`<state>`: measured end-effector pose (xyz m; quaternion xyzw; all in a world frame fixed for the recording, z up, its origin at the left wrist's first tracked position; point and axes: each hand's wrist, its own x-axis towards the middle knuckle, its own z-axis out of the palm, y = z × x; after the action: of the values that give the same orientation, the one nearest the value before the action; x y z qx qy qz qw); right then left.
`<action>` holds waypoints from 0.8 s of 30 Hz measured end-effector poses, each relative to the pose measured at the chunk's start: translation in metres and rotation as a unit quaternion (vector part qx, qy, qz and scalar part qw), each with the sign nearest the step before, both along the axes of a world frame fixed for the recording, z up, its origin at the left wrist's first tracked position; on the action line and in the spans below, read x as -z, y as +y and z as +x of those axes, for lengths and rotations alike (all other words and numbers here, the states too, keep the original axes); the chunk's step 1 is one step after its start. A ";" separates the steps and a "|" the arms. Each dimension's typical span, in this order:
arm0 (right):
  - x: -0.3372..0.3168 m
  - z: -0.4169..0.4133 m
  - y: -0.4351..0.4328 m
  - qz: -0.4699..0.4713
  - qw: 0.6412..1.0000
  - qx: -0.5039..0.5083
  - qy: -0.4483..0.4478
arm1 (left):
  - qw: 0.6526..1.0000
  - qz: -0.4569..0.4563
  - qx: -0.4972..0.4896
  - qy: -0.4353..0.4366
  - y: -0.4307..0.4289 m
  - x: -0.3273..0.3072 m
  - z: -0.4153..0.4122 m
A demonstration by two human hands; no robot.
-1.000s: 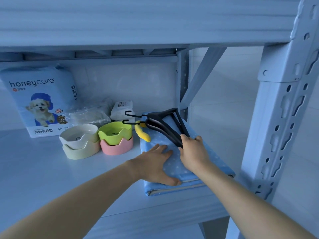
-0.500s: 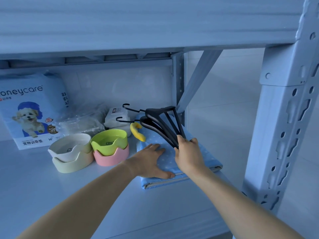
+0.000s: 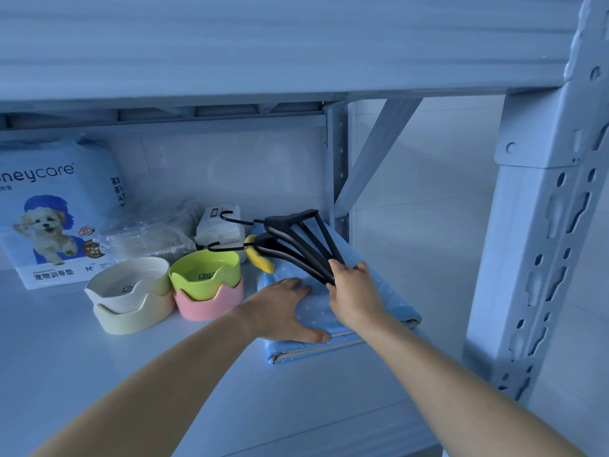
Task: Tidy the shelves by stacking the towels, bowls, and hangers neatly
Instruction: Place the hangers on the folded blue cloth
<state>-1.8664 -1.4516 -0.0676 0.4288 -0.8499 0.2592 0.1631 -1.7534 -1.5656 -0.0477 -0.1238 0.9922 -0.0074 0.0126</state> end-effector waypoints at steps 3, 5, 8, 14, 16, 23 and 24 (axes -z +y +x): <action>-0.002 -0.008 -0.003 0.002 1.000 -0.010 -0.010 | 1.000 0.004 -0.004 -0.007 -0.003 -0.002 -0.001; -0.002 -0.011 -0.004 -0.001 1.000 -0.016 -0.017 | 1.000 0.016 -0.010 -0.013 -0.005 -0.001 -0.003; -0.003 -0.015 -0.004 0.002 0.999 -0.023 -0.026 | 0.998 0.060 -0.015 -0.032 -0.010 0.000 0.000; -0.003 -0.023 0.009 -0.045 0.995 -0.071 -0.061 | 0.991 0.068 -0.013 0.113 -0.033 -0.008 -0.001; 0.000 -0.022 0.012 -0.049 0.994 -0.074 -0.064 | 0.987 0.004 -0.011 0.162 -0.040 -0.010 -0.006; 0.000 -0.025 0.009 -0.034 0.995 -0.095 -0.023 | 0.978 -0.050 0.056 0.192 -0.039 -0.011 -0.038; -0.001 -0.026 0.008 -0.032 0.994 -0.103 -0.024 | 0.981 -0.054 0.057 0.177 -0.040 -0.012 -0.042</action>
<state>-1.8922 -1.4435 -0.0664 0.5024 -0.7961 0.3119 0.1289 -1.7955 -1.6058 -0.0358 -0.0669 0.9823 -0.0396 -0.1705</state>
